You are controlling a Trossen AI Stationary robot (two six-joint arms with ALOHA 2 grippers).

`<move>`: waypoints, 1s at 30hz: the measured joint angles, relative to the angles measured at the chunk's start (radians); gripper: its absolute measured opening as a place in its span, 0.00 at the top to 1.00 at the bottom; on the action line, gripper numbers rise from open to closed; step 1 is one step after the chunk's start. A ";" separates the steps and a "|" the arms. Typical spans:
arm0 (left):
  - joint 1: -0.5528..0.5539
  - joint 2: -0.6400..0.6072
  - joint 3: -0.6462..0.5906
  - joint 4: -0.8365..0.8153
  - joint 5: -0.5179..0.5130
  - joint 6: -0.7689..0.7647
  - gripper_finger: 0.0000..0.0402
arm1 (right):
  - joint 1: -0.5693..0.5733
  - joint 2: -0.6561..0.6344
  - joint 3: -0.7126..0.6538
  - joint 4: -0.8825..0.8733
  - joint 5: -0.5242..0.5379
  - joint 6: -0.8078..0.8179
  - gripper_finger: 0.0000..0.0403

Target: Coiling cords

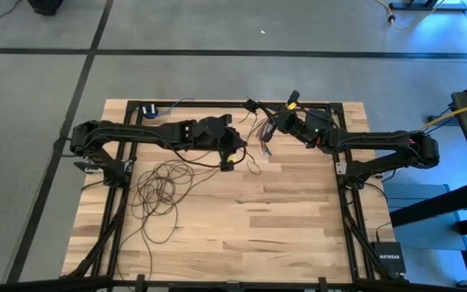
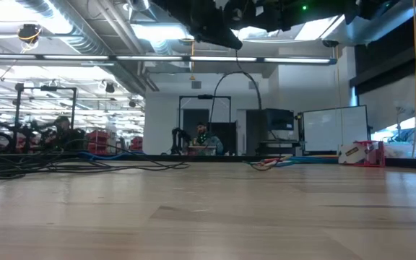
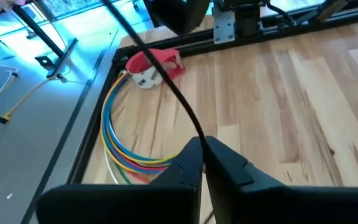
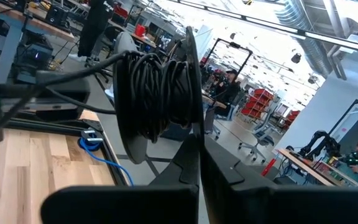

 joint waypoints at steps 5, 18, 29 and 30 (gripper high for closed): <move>-0.001 0.053 0.000 0.077 0.000 0.015 0.99 | 0.000 0.000 0.000 0.005 -0.003 0.000 0.99; 0.020 0.184 0.000 0.371 0.012 0.088 0.99 | 0.001 0.000 -0.001 0.004 -0.052 0.004 0.99; 0.032 0.104 0.000 0.371 0.015 0.127 0.99 | -0.001 -0.001 0.000 -0.009 -0.139 0.006 0.99; 0.037 0.107 0.000 0.370 0.014 0.126 0.99 | -0.002 -0.001 0.001 -0.008 -0.140 0.006 0.99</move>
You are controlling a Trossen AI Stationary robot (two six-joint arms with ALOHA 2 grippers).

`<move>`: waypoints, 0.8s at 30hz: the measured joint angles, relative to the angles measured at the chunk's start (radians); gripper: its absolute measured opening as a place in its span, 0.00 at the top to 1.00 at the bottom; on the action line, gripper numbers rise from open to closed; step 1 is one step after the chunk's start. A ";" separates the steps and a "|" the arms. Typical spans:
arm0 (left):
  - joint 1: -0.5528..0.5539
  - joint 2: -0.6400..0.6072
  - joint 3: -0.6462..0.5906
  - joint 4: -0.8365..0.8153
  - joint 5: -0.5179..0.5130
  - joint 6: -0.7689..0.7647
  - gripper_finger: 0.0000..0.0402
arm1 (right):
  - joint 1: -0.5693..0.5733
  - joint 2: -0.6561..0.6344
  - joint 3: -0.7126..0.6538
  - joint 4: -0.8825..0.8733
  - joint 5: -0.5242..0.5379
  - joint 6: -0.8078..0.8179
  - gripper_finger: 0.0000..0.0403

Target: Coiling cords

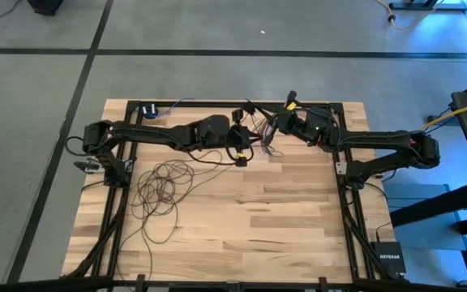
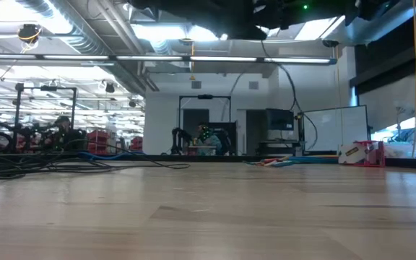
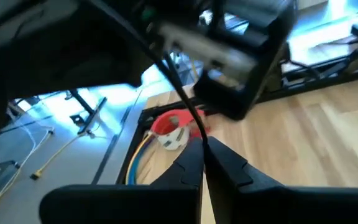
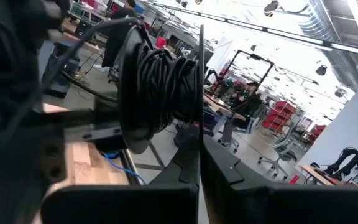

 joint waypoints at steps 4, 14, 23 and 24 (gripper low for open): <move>0.013 0.006 0.000 0.015 -0.002 -0.016 1.00 | 0.000 0.000 0.000 0.005 -0.006 0.000 0.99; -0.015 0.016 0.000 0.182 -0.004 0.033 1.00 | 0.001 0.000 0.000 -0.001 -0.016 0.005 0.99; 0.020 0.072 0.003 0.197 -0.002 0.032 1.00 | -0.001 0.002 -0.003 -0.004 -0.007 0.019 0.99; 0.024 0.077 0.004 0.189 -0.017 0.033 0.99 | -0.001 0.003 -0.004 0.002 -0.007 0.031 0.99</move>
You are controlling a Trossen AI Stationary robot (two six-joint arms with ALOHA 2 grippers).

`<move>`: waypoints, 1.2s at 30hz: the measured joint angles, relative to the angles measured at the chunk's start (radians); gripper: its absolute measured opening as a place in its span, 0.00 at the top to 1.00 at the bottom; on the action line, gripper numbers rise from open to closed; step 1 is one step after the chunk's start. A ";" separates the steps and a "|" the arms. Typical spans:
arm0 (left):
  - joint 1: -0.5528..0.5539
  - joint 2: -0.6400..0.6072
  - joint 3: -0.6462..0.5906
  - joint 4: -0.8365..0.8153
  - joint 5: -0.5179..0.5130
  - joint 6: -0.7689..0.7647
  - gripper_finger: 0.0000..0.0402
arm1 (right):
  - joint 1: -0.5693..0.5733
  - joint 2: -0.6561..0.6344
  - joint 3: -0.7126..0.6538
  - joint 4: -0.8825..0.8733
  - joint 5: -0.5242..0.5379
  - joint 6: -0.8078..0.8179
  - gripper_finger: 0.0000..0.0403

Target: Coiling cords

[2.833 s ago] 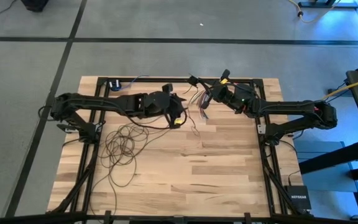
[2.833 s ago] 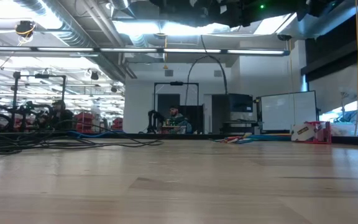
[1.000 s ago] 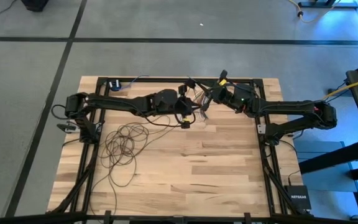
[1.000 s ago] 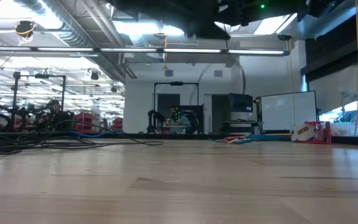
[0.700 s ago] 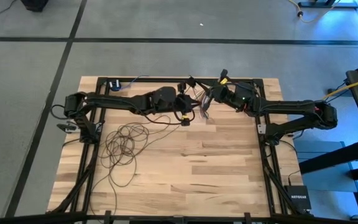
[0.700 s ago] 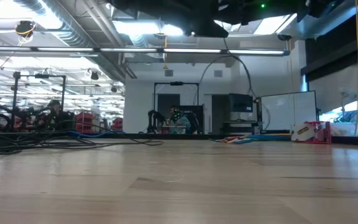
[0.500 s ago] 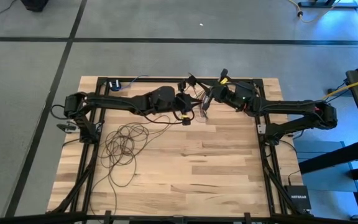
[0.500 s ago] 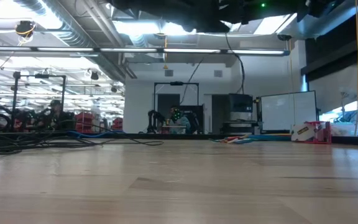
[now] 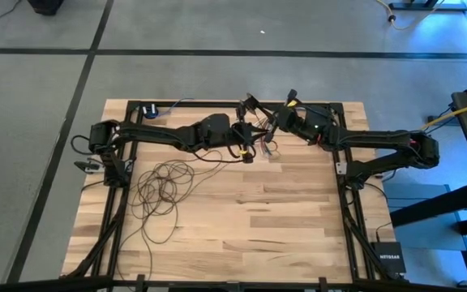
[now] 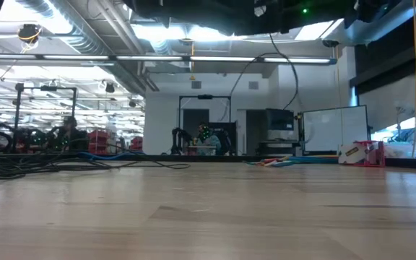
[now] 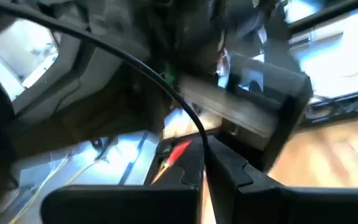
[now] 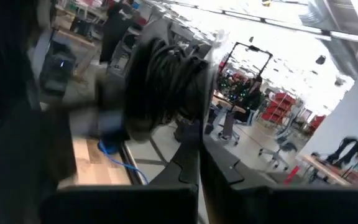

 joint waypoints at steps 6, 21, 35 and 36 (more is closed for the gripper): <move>0.028 0.034 -0.004 -0.052 -0.054 -0.007 0.99 | 0.003 0.000 0.002 0.016 -0.101 0.041 0.99; 0.044 0.022 -0.001 -0.285 -0.213 0.021 0.99 | 0.004 -0.005 0.000 -0.024 -0.038 0.016 0.99; 0.031 -0.056 -0.003 -0.409 -0.225 0.020 0.99 | 0.005 -0.038 0.001 -0.042 -0.037 0.017 0.99; 0.031 -0.058 -0.003 -0.414 -0.225 0.017 0.99 | 0.005 -0.043 0.001 -0.048 -0.037 0.017 0.99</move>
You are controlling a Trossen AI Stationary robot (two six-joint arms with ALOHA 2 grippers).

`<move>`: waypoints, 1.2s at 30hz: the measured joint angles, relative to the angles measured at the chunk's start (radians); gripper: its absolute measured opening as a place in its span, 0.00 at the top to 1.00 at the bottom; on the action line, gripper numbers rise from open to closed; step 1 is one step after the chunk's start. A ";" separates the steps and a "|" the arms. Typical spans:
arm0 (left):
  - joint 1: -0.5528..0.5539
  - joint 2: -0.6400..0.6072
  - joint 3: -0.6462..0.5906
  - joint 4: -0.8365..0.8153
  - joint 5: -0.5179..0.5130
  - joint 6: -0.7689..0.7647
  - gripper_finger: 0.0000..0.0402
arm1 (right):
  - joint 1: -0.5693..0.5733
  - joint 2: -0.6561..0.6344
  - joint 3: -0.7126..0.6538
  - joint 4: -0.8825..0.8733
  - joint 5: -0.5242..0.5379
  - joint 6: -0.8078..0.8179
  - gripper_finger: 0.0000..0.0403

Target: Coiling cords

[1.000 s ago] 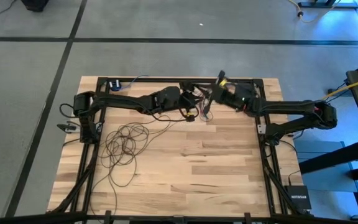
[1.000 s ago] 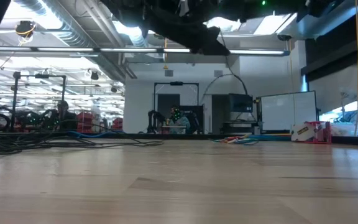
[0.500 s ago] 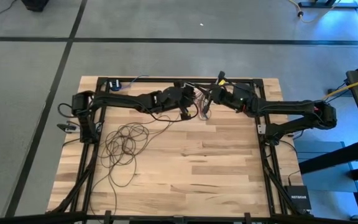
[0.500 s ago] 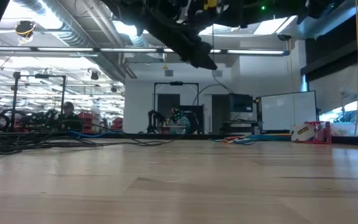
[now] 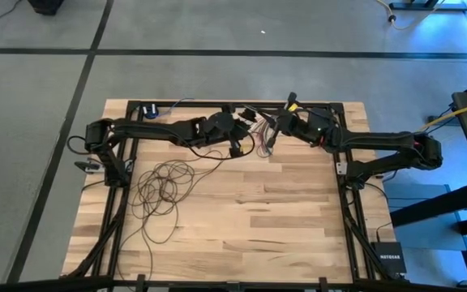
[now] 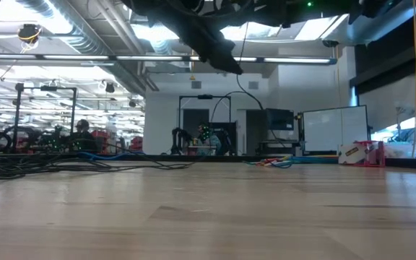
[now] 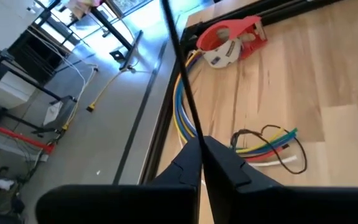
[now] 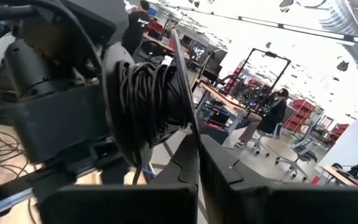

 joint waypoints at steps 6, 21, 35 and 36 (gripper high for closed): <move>0.000 -0.028 0.000 -0.068 0.002 -0.013 0.99 | 0.000 -0.014 0.000 -0.026 0.005 -0.001 0.99; -0.028 -0.093 -0.002 -0.232 0.000 -0.050 0.62 | -0.001 -0.018 0.004 -0.016 0.011 0.000 0.99; -0.033 -0.079 -0.200 -0.022 0.174 -0.179 0.63 | -0.001 -0.016 0.003 -0.029 0.012 -0.020 0.99; -0.035 -0.075 -0.214 0.036 0.174 -0.179 0.63 | -0.002 -0.016 0.003 -0.028 0.012 -0.020 0.99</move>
